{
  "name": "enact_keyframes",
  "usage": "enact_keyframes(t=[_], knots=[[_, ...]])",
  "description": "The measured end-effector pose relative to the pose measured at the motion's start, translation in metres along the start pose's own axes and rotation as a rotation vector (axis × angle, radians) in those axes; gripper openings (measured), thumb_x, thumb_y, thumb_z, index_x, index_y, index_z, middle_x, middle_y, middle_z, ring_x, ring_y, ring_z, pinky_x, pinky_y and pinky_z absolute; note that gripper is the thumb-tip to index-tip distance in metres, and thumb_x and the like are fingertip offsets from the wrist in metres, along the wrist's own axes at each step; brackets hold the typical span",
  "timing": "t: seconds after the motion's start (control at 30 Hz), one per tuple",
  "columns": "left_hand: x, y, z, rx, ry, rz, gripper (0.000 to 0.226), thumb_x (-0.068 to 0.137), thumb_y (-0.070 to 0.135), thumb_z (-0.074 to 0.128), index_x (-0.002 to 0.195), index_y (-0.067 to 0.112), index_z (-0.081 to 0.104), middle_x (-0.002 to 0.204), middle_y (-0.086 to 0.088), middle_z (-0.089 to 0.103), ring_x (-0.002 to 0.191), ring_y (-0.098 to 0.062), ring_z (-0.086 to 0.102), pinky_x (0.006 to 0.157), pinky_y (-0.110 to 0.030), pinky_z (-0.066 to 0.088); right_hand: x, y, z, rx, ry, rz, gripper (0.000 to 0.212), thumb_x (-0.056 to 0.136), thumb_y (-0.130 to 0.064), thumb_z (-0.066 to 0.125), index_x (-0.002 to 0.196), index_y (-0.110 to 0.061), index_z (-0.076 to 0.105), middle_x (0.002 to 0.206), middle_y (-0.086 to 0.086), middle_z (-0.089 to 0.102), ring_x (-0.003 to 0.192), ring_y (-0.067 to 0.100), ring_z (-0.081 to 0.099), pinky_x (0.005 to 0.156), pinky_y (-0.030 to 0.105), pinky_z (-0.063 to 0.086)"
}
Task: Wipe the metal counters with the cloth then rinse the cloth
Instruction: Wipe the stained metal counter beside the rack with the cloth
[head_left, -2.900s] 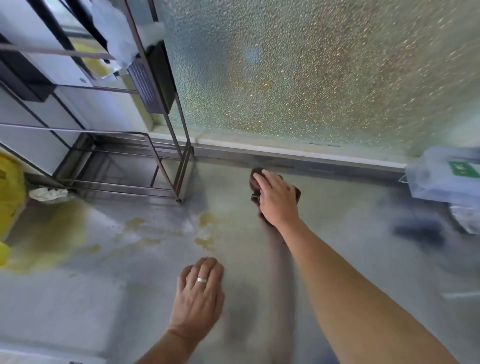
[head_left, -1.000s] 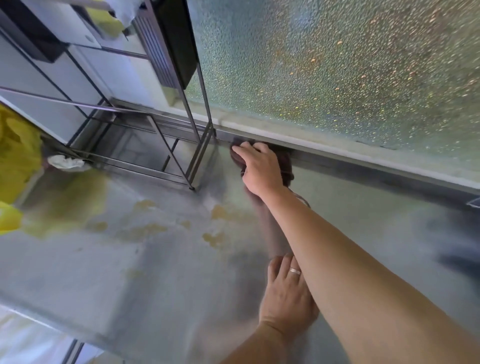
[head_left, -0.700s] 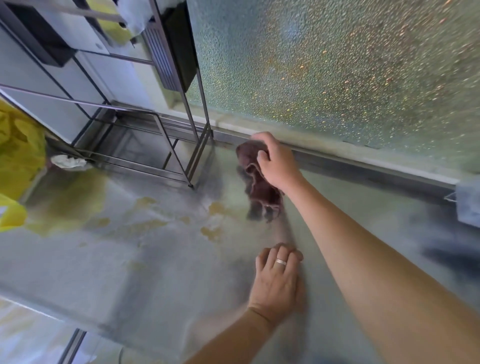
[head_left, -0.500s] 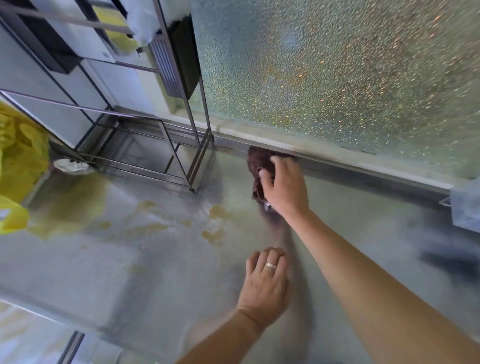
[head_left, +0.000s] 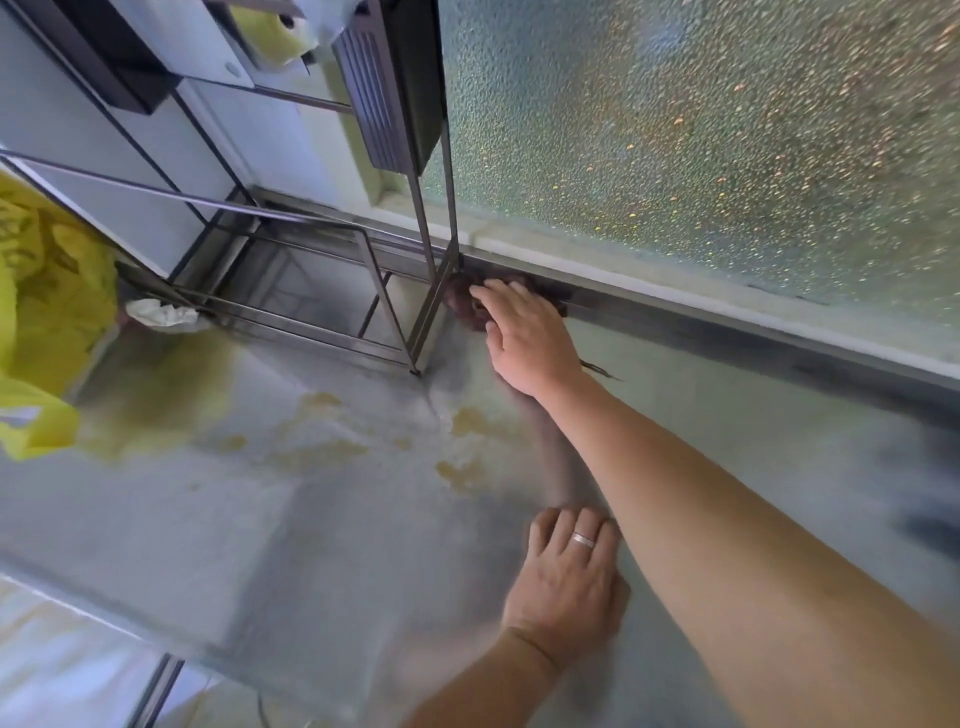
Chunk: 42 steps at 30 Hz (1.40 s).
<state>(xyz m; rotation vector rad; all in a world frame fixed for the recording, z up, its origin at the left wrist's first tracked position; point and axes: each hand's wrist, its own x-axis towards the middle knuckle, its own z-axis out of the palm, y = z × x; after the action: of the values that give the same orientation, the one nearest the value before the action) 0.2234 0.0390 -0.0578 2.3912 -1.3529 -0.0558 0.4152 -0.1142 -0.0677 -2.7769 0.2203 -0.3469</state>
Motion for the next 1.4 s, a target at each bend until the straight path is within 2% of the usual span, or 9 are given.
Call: enact_keyframes(t=[0.13,0.27,0.53,0.63,0.7,0.77,0.93,1.13,1.4], knots=[[0.003,0.000,-0.001,0.003,-0.052,-0.034,0.037,0.085,0.035,0.050,0.114,0.017,0.064,0.108,-0.003,0.057,0.100,-0.025,0.052,0.095,-0.038,0.034,0.002,0.000,-0.005,0.011,-0.008,0.025,0.045,0.091,-0.022,0.049,0.135,-0.023,0.059,0.142,-0.005,0.059,0.134,0.021,0.052,0.101,0.042,0.044],[0.001,0.001,-0.001,0.011,-0.063,-0.048,0.034,0.084,0.033,0.056,0.113,0.016,0.064,0.107,-0.004,0.057,0.103,-0.026,0.051,0.093,-0.039,0.037,-0.004,0.005,-0.019,0.002,0.014,0.000,0.041,0.086,-0.016,0.054,0.125,-0.022,0.064,0.124,-0.007,0.067,0.124,0.019,0.058,0.079,0.040,0.045],[-0.010,-0.012,-0.031,-0.053,-0.027,-0.026,0.034,0.076,0.023,0.061,0.109,0.016,0.065,0.116,-0.003,0.061,0.112,-0.026,0.058,0.095,-0.040,0.040,-0.071,0.064,-0.064,-0.101,0.084,0.130,0.039,0.085,-0.015,0.059,0.123,-0.018,0.062,0.118,0.002,0.069,0.111,0.036,0.060,0.081,0.048,0.050],[-0.039,-0.054,-0.051,0.026,0.088,-0.314,0.037,0.069,0.017,0.077,0.104,0.015,0.064,0.114,-0.007,0.059,0.107,-0.030,0.055,0.092,-0.042,0.039,-0.078,0.066,-0.060,-0.104,0.104,0.144,0.039,0.084,-0.013,0.060,0.123,-0.019,0.060,0.120,0.000,0.066,0.110,0.036,0.058,0.083,0.049,0.051],[-0.048,-0.079,-0.059,0.097,0.105,-0.543,0.034,0.073,0.018,0.073,0.105,0.014,0.060,0.116,-0.008,0.054,0.105,-0.032,0.051,0.093,-0.044,0.038,-0.076,0.062,-0.048,-0.125,0.125,0.146,0.042,0.084,-0.013,0.058,0.125,-0.021,0.058,0.128,-0.004,0.063,0.116,0.032,0.057,0.092,0.048,0.046],[-0.047,-0.088,-0.058,0.116,0.109,-0.628,0.029,0.077,0.020,0.062,0.105,0.014,0.057,0.115,-0.007,0.052,0.106,-0.032,0.051,0.095,-0.045,0.038,-0.066,0.057,-0.033,-0.109,0.142,0.085,0.045,0.085,-0.014,0.054,0.129,-0.020,0.059,0.135,-0.005,0.061,0.120,0.030,0.056,0.098,0.047,0.044],[-0.045,-0.089,-0.053,0.123,0.085,-0.591,0.025,0.083,0.023,0.055,0.105,0.015,0.060,0.116,-0.004,0.054,0.111,-0.031,0.051,0.097,-0.043,0.040,-0.021,0.025,-0.008,-0.044,0.132,0.050,0.048,0.086,-0.018,0.050,0.133,-0.018,0.061,0.134,-0.004,0.063,0.114,0.030,0.058,0.094,0.048,0.049],[-0.044,-0.091,-0.049,0.129,0.100,-0.575,0.026,0.084,0.026,0.052,0.106,0.015,0.061,0.118,-0.003,0.055,0.113,-0.029,0.051,0.098,-0.043,0.040,0.002,-0.012,0.006,-0.101,0.093,0.138,0.051,0.087,-0.026,0.041,0.135,-0.024,0.059,0.136,-0.009,0.060,0.121,0.028,0.054,0.092,0.044,0.040],[-0.044,-0.089,-0.050,0.155,0.106,-0.568,0.026,0.086,0.027,0.044,0.104,0.015,0.059,0.115,-0.004,0.054,0.109,-0.030,0.052,0.095,-0.042,0.040,-0.005,0.001,-0.017,-0.188,-0.015,0.088,0.046,0.091,-0.019,0.056,0.137,-0.024,0.056,0.131,-0.006,0.061,0.119,0.029,0.055,0.081,0.046,0.045]])
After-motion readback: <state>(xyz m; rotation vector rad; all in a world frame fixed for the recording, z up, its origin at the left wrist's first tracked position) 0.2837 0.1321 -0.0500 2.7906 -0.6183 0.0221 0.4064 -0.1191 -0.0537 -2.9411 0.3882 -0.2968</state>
